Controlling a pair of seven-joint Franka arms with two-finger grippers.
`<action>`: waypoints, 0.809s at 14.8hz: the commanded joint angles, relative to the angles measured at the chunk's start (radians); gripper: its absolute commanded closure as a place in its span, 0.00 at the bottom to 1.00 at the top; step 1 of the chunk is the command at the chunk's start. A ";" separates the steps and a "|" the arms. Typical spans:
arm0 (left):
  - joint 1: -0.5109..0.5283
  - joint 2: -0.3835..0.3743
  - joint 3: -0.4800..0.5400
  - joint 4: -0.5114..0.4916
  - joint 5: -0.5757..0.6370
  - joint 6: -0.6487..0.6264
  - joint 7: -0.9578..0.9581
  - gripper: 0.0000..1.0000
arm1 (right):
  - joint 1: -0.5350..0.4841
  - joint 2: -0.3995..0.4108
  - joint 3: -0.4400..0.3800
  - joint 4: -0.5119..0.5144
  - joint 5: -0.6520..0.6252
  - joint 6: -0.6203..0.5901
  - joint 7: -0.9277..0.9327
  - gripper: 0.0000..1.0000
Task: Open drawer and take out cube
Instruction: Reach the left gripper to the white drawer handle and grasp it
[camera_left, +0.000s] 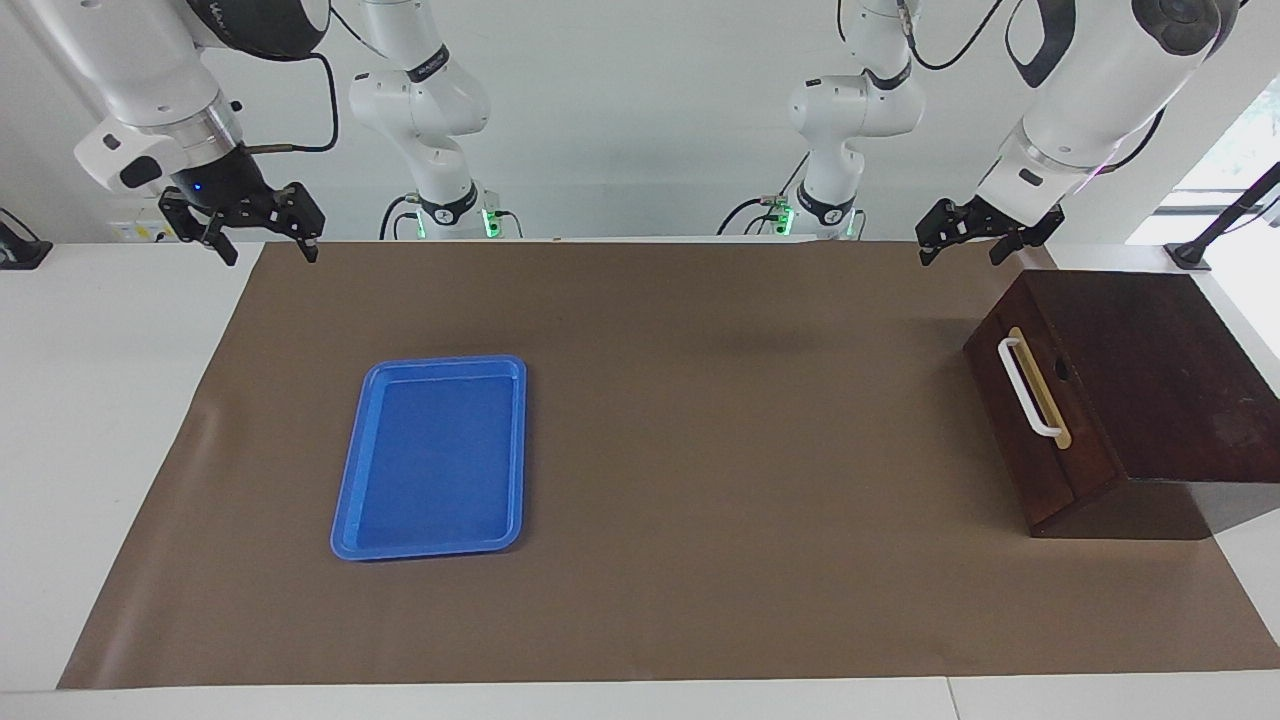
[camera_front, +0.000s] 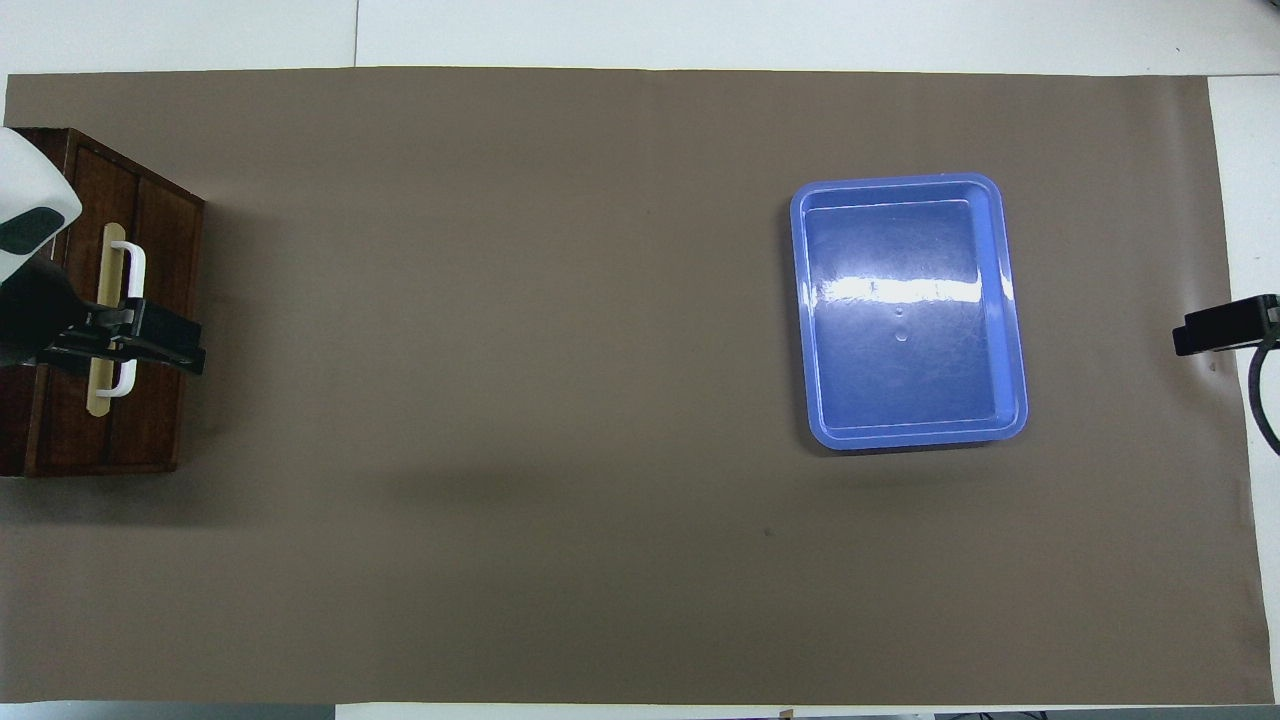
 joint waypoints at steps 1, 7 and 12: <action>-0.020 0.000 0.022 -0.003 -0.001 0.013 0.009 0.00 | -0.010 -0.025 0.008 -0.031 0.000 0.018 0.020 0.00; -0.013 -0.018 0.023 -0.067 0.047 0.121 0.059 0.00 | -0.008 -0.023 0.008 -0.029 0.000 0.018 0.022 0.00; -0.040 0.005 0.016 -0.214 0.208 0.362 0.060 0.00 | -0.008 -0.023 0.008 -0.028 0.000 0.018 0.022 0.00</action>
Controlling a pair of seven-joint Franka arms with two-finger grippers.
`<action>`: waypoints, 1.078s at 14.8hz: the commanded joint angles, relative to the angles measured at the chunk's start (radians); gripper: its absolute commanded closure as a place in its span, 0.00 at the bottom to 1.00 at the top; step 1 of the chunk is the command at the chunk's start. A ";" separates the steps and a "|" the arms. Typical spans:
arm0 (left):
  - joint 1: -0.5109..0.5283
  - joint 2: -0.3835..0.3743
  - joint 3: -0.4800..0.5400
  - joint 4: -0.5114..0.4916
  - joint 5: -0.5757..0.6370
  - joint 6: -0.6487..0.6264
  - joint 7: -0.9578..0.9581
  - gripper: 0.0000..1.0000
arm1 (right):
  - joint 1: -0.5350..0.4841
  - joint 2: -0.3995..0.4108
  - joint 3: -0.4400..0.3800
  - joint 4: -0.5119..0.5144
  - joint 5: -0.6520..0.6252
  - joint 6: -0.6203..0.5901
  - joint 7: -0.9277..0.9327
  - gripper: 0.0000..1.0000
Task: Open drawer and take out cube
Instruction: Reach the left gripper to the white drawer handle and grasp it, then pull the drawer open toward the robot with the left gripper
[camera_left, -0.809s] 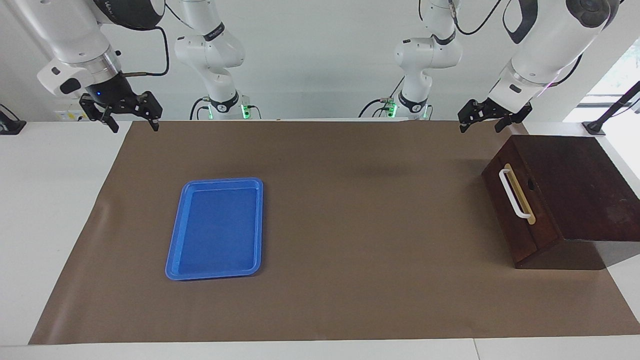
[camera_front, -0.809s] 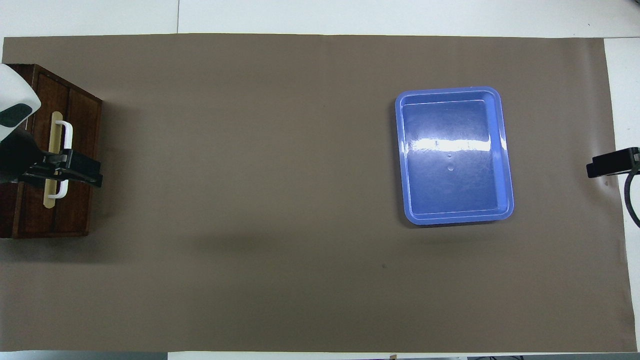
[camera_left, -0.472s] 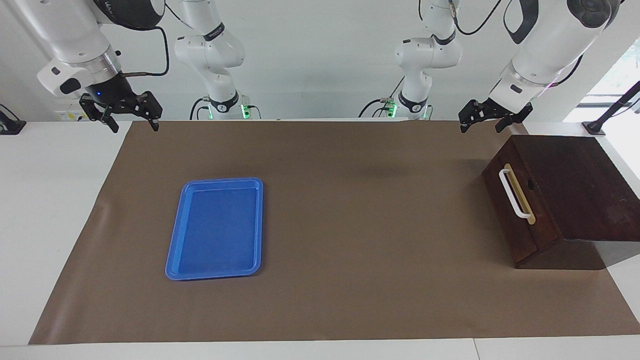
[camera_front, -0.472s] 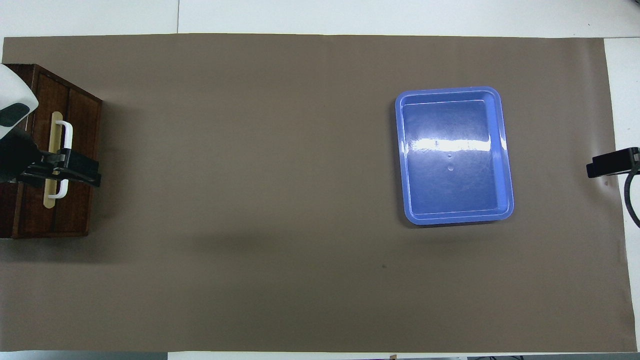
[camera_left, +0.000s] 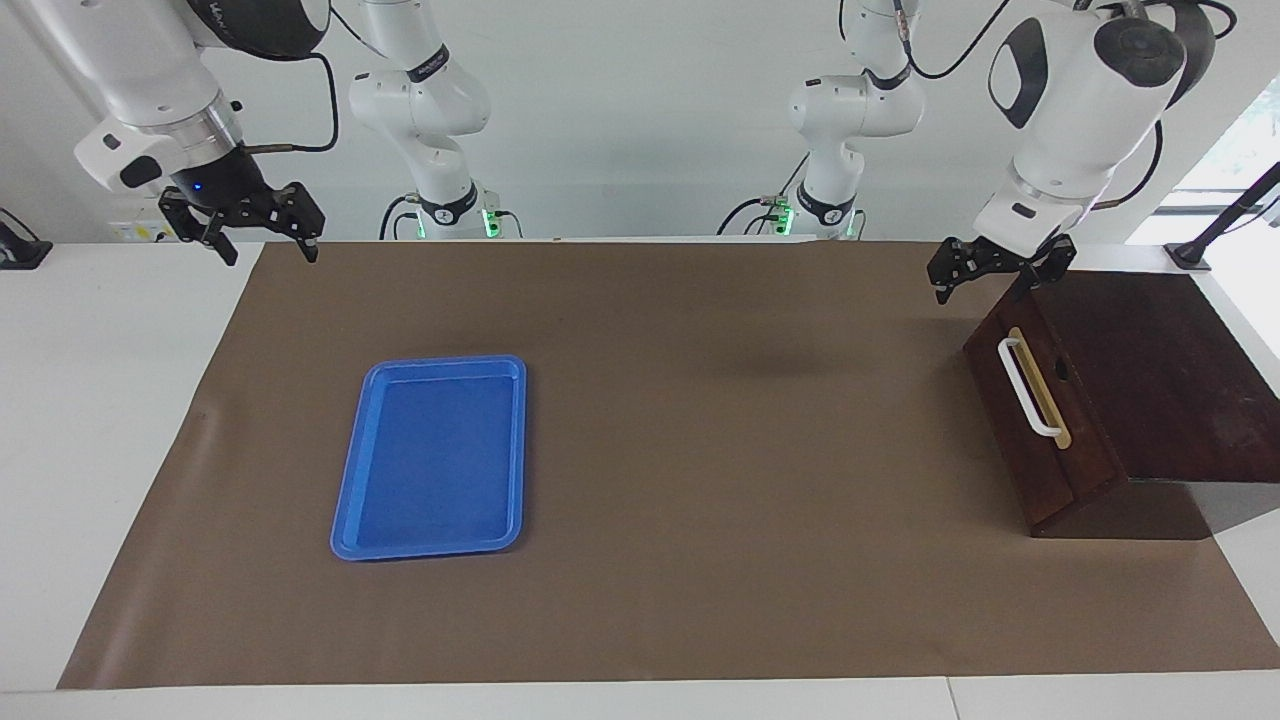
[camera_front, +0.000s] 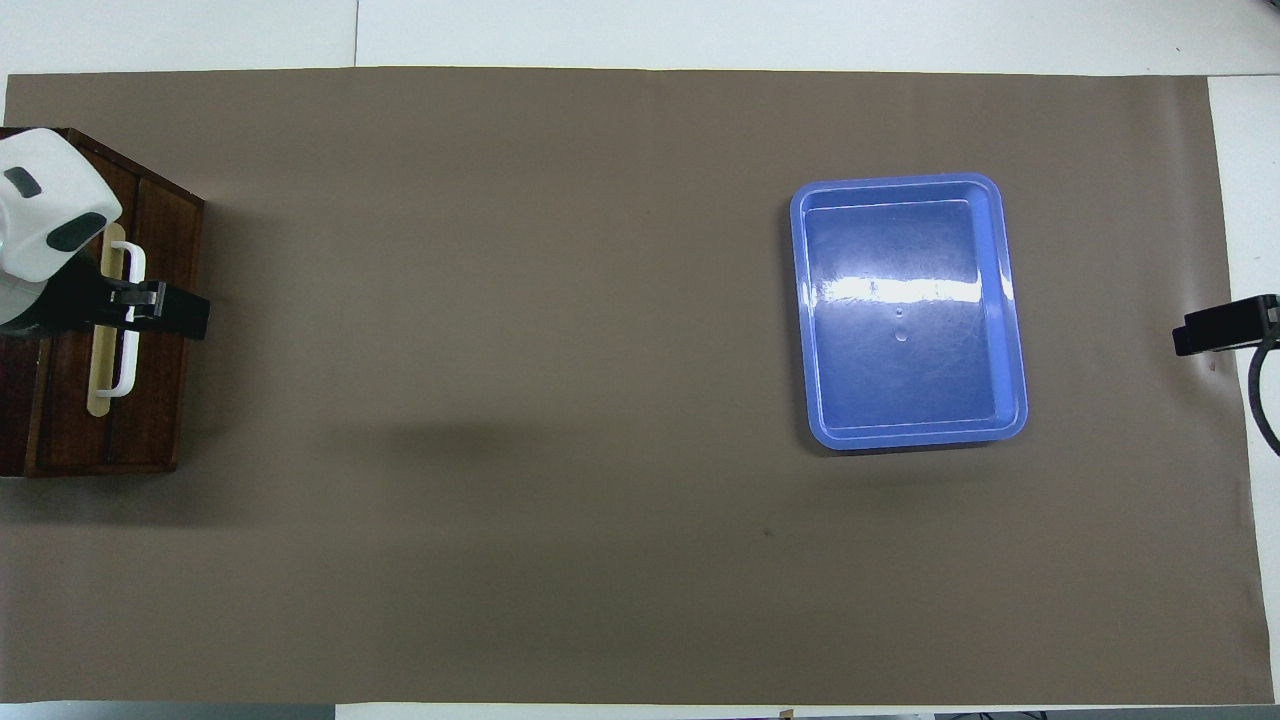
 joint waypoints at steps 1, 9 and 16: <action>-0.042 0.025 0.011 -0.049 0.120 0.098 0.008 0.00 | -0.008 -0.023 0.008 -0.027 0.000 0.018 0.020 0.00; -0.009 0.087 0.013 -0.226 0.402 0.371 0.008 0.00 | -0.004 -0.025 0.008 -0.029 0.000 0.018 0.022 0.00; 0.056 0.076 0.013 -0.332 0.405 0.501 0.013 0.00 | -0.004 -0.025 0.008 -0.029 0.000 0.017 0.014 0.00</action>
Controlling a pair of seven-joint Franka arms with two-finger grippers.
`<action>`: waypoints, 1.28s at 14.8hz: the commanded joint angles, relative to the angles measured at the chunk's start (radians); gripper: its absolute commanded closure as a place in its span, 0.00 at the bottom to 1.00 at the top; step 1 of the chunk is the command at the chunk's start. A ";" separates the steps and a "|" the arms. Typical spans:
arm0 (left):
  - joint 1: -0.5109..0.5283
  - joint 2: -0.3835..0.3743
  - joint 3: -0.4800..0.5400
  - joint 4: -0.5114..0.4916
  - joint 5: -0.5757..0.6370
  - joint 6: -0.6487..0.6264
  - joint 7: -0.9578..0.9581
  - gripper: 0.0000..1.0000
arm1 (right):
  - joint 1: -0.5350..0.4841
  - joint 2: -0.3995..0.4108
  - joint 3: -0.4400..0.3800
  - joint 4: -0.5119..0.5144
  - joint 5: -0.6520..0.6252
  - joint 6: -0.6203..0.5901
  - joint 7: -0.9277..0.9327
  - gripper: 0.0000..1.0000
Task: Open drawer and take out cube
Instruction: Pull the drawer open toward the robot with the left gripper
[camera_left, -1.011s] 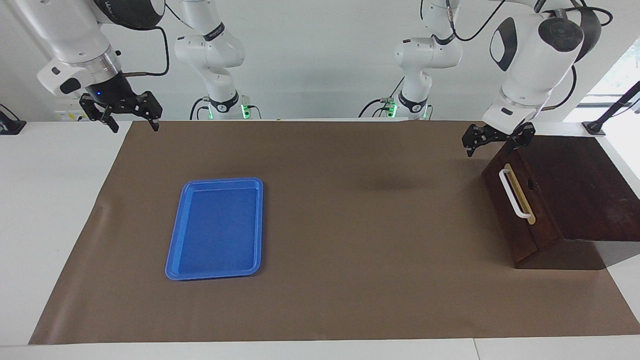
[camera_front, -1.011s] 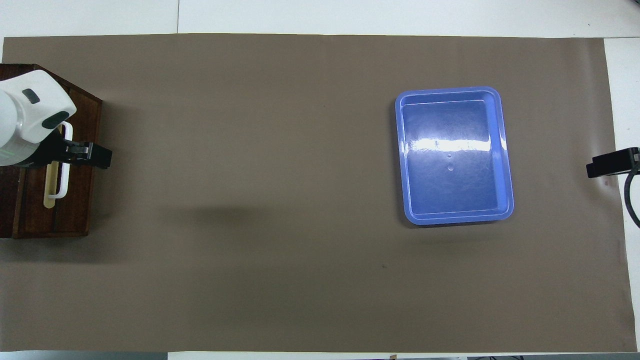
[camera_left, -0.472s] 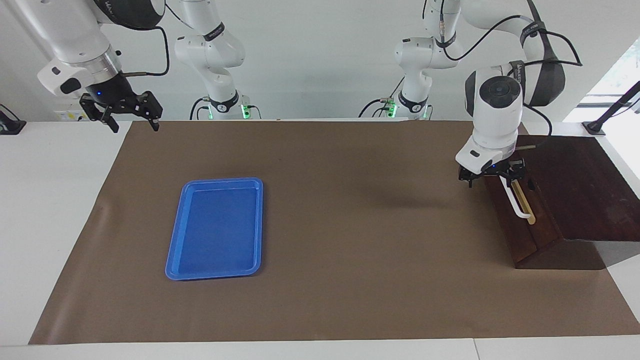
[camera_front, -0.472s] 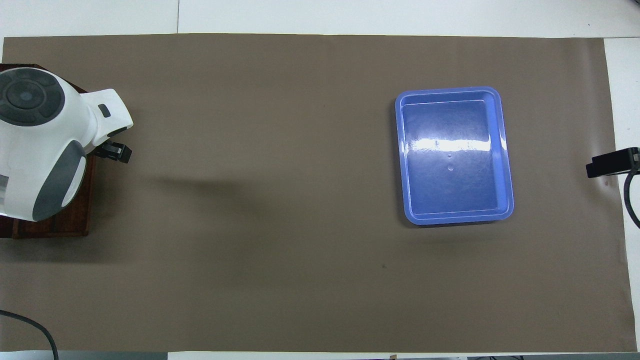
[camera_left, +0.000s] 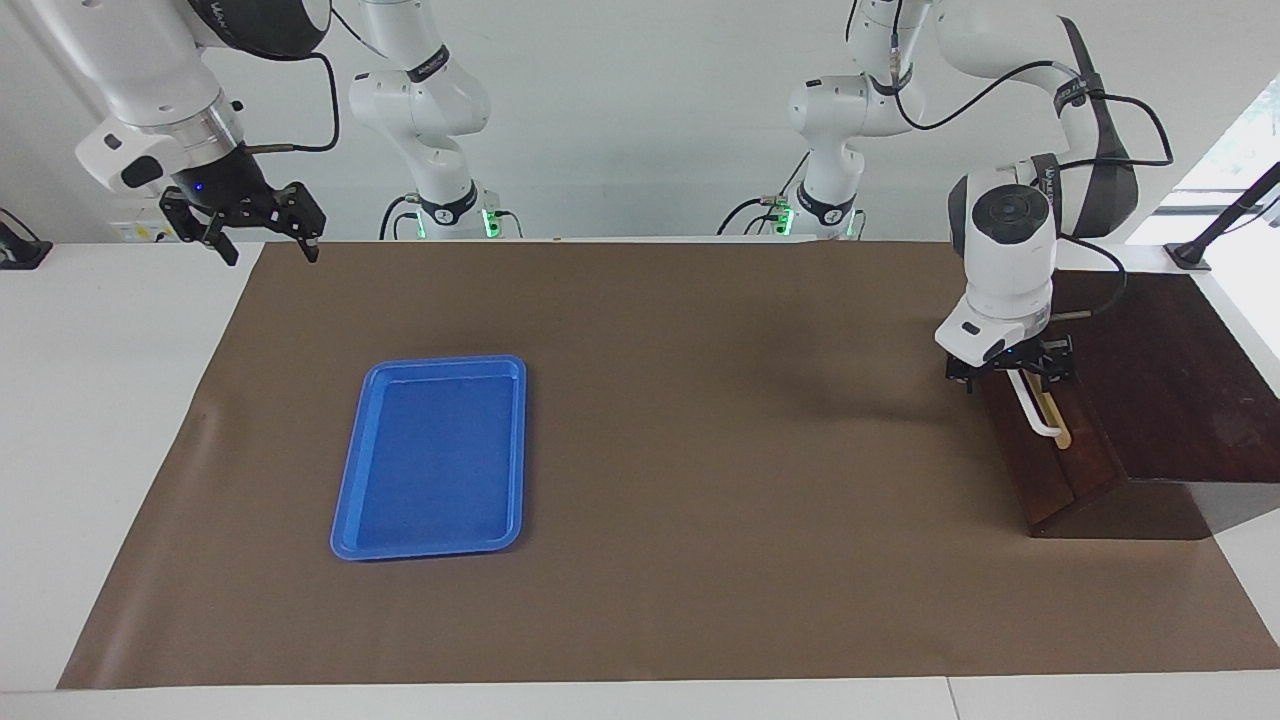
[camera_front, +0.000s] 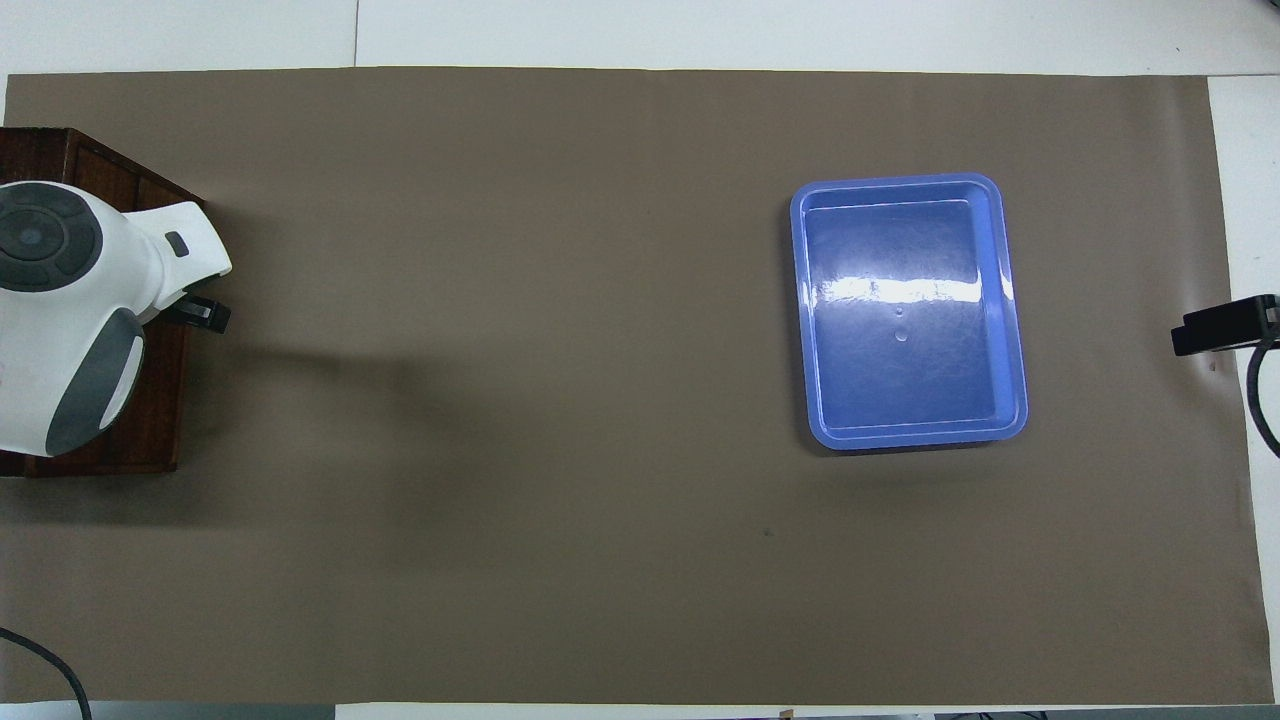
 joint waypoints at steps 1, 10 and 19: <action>0.009 -0.034 -0.002 -0.080 0.020 0.067 0.000 0.00 | -0.004 -0.024 0.006 -0.029 0.000 0.017 0.014 0.00; 0.013 -0.019 -0.004 -0.093 0.020 0.100 -0.002 0.00 | -0.001 -0.027 0.008 -0.032 0.000 -0.018 0.010 0.00; -0.135 -0.016 -0.007 -0.070 -0.073 0.054 -0.175 0.00 | -0.001 -0.027 0.006 -0.032 0.000 -0.017 0.008 0.00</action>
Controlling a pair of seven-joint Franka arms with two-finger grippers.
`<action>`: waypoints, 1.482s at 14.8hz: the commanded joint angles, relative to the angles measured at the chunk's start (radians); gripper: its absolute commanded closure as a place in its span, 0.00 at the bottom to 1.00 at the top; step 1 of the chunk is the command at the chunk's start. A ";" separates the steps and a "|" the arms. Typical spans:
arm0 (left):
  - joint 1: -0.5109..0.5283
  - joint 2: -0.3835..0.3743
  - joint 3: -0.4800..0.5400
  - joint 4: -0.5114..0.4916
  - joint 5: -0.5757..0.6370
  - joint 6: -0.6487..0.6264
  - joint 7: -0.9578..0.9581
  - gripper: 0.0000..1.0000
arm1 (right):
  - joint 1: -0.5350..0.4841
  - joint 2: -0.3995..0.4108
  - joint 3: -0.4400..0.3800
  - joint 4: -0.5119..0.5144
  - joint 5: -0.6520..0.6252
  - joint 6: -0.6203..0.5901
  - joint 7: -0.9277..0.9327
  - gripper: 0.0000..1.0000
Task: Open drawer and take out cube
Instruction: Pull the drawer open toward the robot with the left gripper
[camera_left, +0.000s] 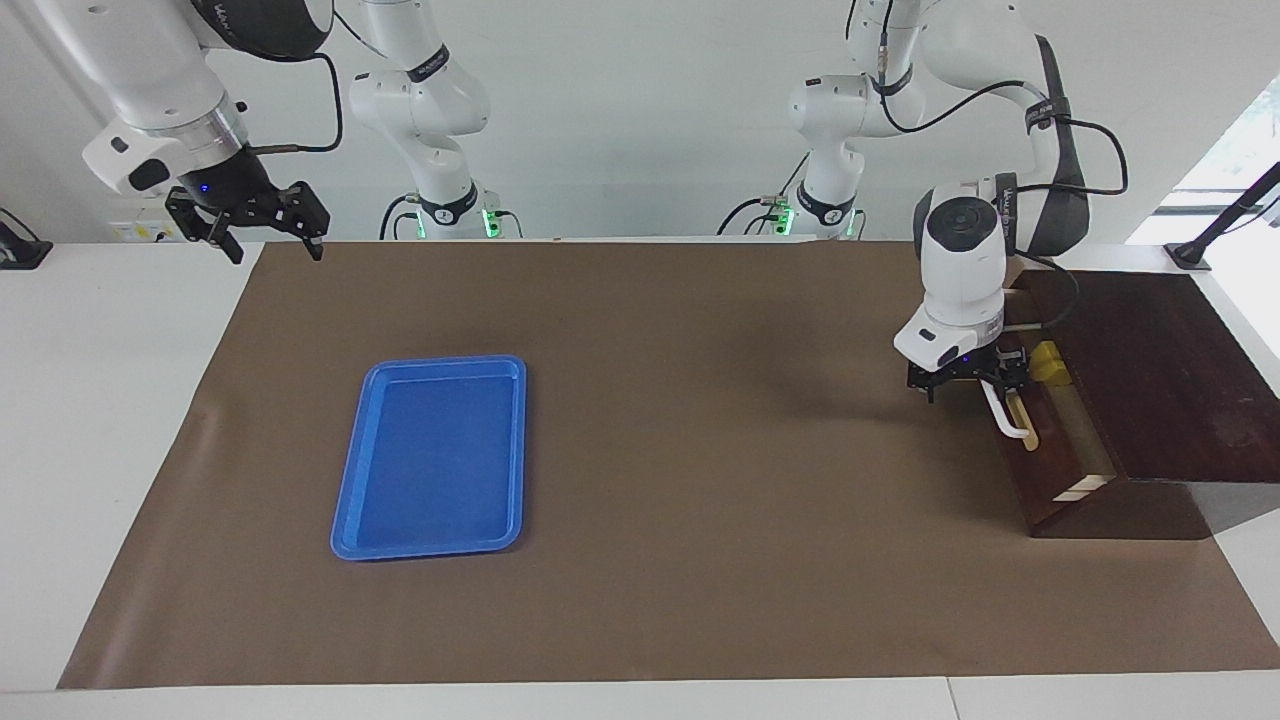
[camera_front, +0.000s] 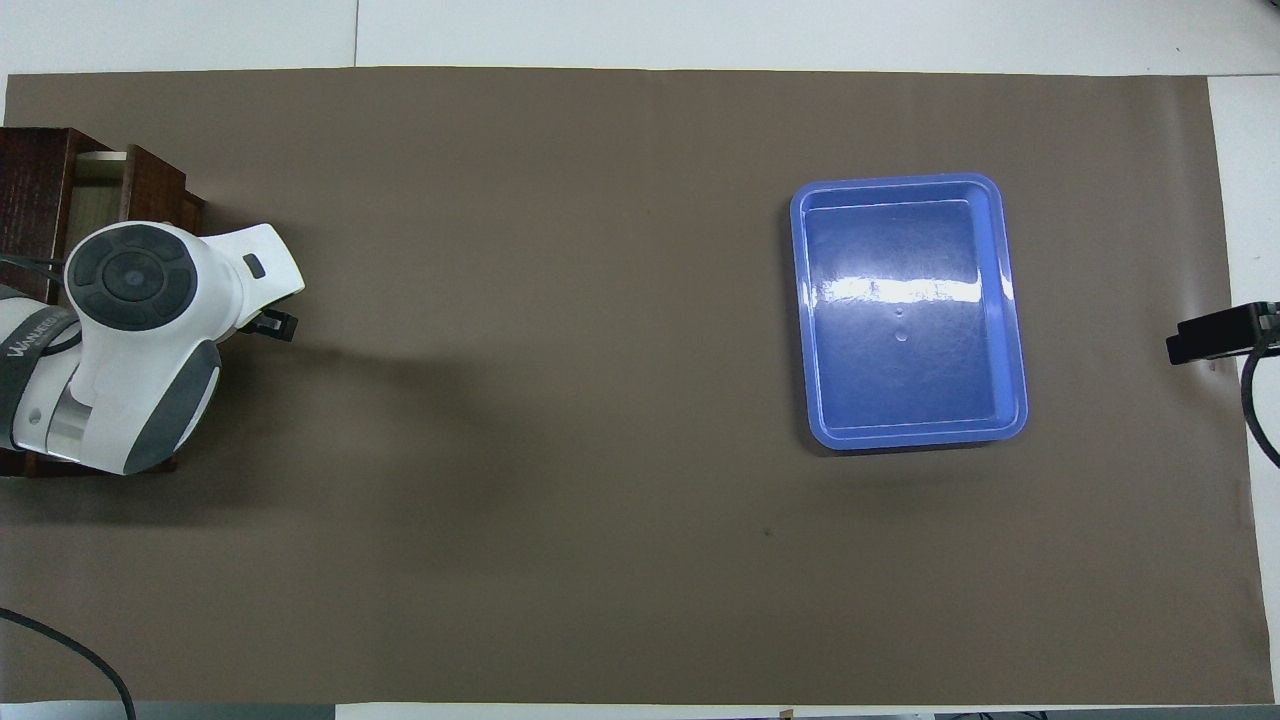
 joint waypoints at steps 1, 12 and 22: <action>-0.066 -0.015 0.005 -0.008 -0.107 -0.029 -0.067 0.00 | -0.002 -0.026 0.003 -0.028 0.000 0.002 0.007 0.00; -0.171 0.000 0.007 0.046 -0.241 -0.089 -0.215 0.00 | -0.003 -0.026 0.003 -0.028 0.000 0.002 0.005 0.00; -0.034 0.041 0.028 0.489 -0.432 -0.541 -0.342 0.00 | -0.003 -0.026 0.003 -0.028 0.000 0.002 0.008 0.00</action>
